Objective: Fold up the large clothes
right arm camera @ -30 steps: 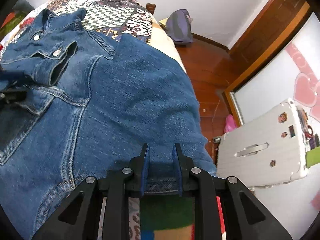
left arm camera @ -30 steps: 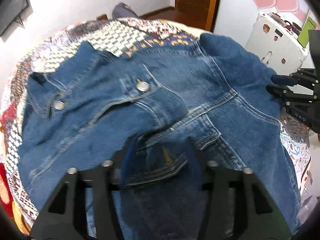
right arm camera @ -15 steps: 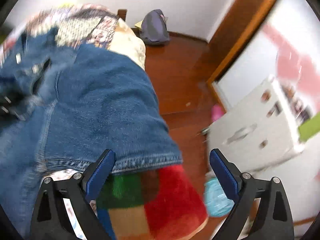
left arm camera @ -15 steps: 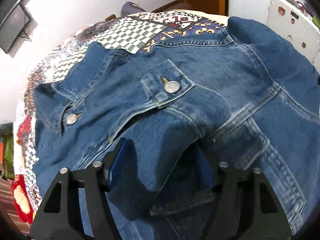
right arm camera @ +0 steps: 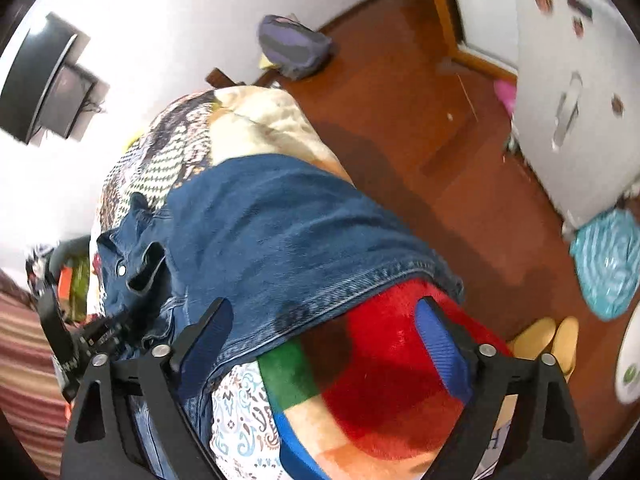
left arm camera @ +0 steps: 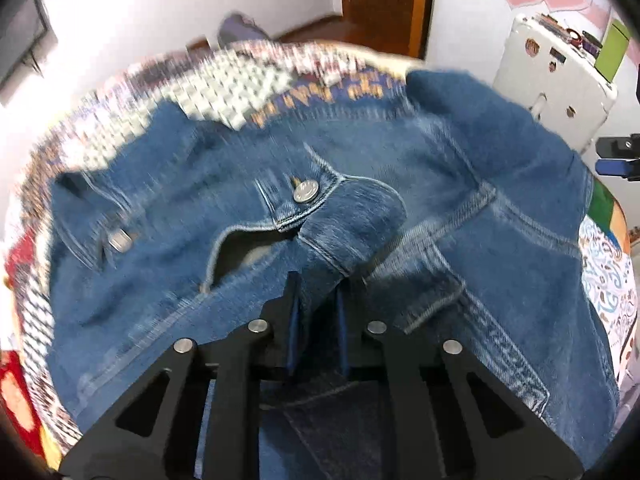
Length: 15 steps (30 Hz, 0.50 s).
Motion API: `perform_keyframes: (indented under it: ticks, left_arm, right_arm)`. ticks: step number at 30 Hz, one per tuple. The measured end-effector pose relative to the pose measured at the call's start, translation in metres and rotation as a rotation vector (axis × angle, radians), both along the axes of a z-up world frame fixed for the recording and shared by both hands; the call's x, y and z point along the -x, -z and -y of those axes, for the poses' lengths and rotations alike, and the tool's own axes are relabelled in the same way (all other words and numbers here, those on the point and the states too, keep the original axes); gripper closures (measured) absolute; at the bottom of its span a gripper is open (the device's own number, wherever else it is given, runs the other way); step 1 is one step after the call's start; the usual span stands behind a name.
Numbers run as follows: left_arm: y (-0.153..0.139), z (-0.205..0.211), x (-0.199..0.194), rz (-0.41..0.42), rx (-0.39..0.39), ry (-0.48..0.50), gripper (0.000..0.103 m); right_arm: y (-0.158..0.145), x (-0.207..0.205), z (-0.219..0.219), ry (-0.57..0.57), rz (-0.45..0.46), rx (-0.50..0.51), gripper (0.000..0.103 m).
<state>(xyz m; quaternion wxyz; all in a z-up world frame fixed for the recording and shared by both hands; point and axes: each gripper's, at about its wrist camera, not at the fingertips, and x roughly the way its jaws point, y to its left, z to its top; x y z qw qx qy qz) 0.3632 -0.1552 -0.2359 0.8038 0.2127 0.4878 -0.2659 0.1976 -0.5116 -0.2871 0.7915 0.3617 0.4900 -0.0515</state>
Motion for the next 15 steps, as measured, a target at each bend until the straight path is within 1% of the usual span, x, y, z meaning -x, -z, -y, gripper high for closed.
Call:
perform_keyframes:
  ticks: [2,4,5,7,8,9,11,13,14,15]
  left_arm:
    - [0.010,0.003,0.001,-0.017,-0.017,-0.010,0.083]
    - [0.009,0.003,0.003,-0.005,-0.019,-0.024,0.080]
    - [0.008,0.003,0.003,-0.013,-0.017,-0.031,0.076]
    - [0.003,-0.001,0.004,-0.024,-0.004,-0.048,0.062]
    - [-0.001,-0.005,0.006,-0.022,0.016,-0.062,0.052]
    - [-0.006,-0.010,0.009,-0.020,0.041,-0.075,0.044]
    - [-0.014,-0.018,0.012,-0.024,0.076,-0.092,0.038]
    - [-0.024,-0.030,0.018,-0.026,0.111,-0.115,0.037]
    - [-0.028,-0.035,0.021,-0.026,0.124,-0.124,0.037]
    - [-0.031,-0.039,0.021,-0.026,0.138,-0.130,0.037]
  right_arm:
    - [0.011,-0.003,0.001,0.012,-0.014,-0.052,0.018]
    - [0.017,-0.006,0.001,0.030,-0.021,-0.065,0.018]
    - [0.018,-0.006,0.001,0.035,-0.018,-0.066,0.019]
    - [0.021,-0.011,0.003,0.048,-0.013,-0.069,0.021]
    - [0.023,-0.013,0.005,0.058,-0.011,-0.072,0.023]
    - [0.025,-0.016,0.006,0.065,-0.014,-0.074,0.026]
    - [0.031,-0.022,0.008,0.084,-0.021,-0.081,0.027]
    - [0.033,-0.028,0.009,0.105,-0.015,-0.089,0.028]
    - [0.034,-0.032,0.010,0.115,-0.011,-0.091,0.031]
    - [0.034,-0.033,0.011,0.123,-0.005,-0.090,0.038]
